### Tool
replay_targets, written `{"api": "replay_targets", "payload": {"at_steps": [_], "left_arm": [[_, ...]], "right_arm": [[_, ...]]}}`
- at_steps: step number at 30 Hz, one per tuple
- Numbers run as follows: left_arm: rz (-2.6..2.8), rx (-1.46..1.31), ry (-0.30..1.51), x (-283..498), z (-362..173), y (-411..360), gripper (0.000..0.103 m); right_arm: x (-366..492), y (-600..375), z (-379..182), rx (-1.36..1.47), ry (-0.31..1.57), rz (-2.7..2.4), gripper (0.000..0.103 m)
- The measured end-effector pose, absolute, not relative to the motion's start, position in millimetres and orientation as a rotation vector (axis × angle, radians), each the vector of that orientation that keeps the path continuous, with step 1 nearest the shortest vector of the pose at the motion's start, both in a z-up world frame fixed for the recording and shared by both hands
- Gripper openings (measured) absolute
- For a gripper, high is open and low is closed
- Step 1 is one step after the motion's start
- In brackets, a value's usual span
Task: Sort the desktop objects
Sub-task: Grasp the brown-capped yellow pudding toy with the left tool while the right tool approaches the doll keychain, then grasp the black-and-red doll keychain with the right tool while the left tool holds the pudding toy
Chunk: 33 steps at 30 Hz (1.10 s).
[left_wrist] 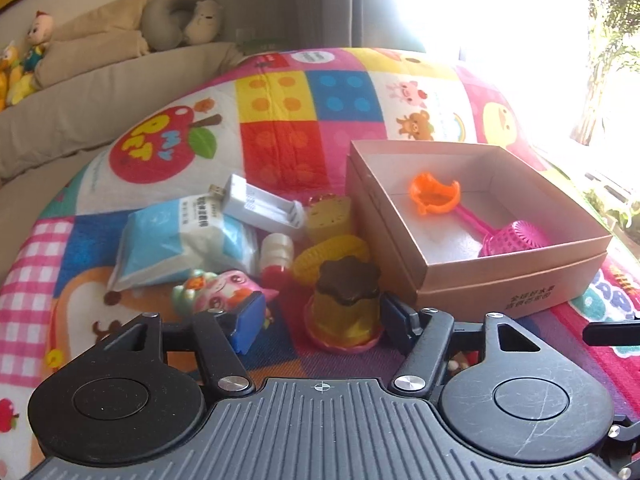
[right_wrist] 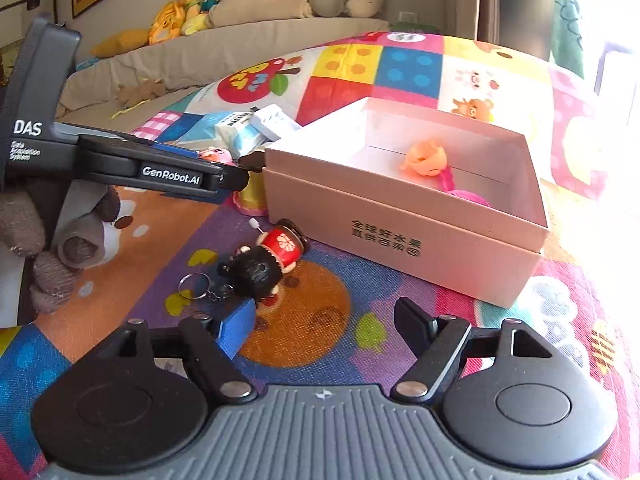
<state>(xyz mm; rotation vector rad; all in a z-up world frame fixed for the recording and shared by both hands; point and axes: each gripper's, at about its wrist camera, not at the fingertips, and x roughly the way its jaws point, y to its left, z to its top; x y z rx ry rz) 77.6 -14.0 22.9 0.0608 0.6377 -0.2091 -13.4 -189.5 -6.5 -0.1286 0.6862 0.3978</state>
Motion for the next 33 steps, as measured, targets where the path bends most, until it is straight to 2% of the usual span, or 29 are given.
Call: {"api": "replay_targets", "payload": {"at_steps": [4, 7, 8, 10, 14, 16, 23, 26, 28, 30, 31, 33], "left_arm": [[-0.224, 0.061, 0.654, 88.1, 17.5, -15.9, 0.066], [-0.227, 0.051, 0.673, 92.6, 12.2, -17.4, 0.053], [-0.224, 0.047, 0.682, 93.4, 10.6, -17.6, 0.045], [-0.213, 0.041, 0.685, 91.2, 9.8, -16.1, 0.044], [-0.174, 0.042, 0.692, 76.3, 11.7, -2.8, 0.044], [-0.154, 0.029, 0.704, 64.1, 13.8, 8.9, 0.044], [-0.132, -0.015, 0.735, 20.2, 17.3, 41.4, 0.045], [-0.113, -0.018, 0.752, 11.8, 16.4, 45.4, 0.049], [-0.095, -0.015, 0.755, 10.0, 15.5, 45.8, 0.056], [-0.088, -0.023, 0.762, 12.0, 14.1, 45.9, 0.062], [-0.086, -0.025, 0.764, 13.0, 12.9, 45.3, 0.063], [-0.079, -0.011, 0.759, 13.4, 11.2, 41.6, 0.067]], "right_arm": [[-15.5, -212.0, 6.5, -0.080, 0.627, 0.337, 0.077], [-8.1, -239.0, 25.3, 0.033, 0.561, 0.234, 0.085], [-4.5, -246.1, 29.5, 0.065, 0.538, 0.187, 0.086], [8.6, -256.9, 33.9, 0.103, 0.513, 0.097, 0.087], [46.3, -263.9, 22.8, 0.153, 0.573, 0.078, 0.086], [65.7, -260.4, 16.3, 0.181, 0.609, 0.121, 0.078], [107.3, -227.7, 10.1, 0.060, 0.597, 0.181, 0.078], [117.6, -214.9, 12.5, 0.024, 0.596, 0.231, 0.078], [115.1, -208.2, 17.8, -0.005, 0.568, 0.221, 0.078], [99.9, -205.1, 30.7, -0.016, 0.506, 0.213, 0.082], [90.4, -204.4, 36.7, -0.014, 0.482, 0.224, 0.089], [70.1, -202.6, 45.3, 0.002, 0.462, 0.281, 0.096]]}}
